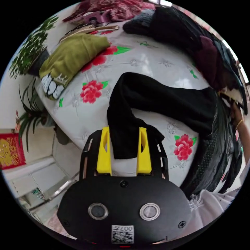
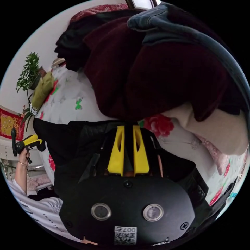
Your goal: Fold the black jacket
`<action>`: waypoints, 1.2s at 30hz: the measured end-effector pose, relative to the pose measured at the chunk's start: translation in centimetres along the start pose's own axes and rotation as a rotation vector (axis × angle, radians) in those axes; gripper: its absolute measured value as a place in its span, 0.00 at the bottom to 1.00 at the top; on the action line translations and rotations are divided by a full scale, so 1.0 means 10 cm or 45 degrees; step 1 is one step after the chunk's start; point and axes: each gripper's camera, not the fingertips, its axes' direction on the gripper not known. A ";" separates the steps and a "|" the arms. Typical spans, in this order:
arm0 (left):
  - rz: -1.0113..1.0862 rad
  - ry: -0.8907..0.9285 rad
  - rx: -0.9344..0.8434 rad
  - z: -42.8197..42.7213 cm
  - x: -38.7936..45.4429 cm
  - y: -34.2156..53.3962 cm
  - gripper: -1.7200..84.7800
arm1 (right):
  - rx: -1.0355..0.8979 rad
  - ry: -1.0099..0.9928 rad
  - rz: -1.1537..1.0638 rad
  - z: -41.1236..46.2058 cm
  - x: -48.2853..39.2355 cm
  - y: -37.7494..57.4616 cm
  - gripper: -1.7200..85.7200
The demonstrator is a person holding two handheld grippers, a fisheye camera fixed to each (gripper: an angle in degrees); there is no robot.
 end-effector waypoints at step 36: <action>0.887 1.574 -0.010 -2.21 1.12 2.03 0.15 | 0.431 -0.201 0.453 -2.59 1.28 4.68 0.09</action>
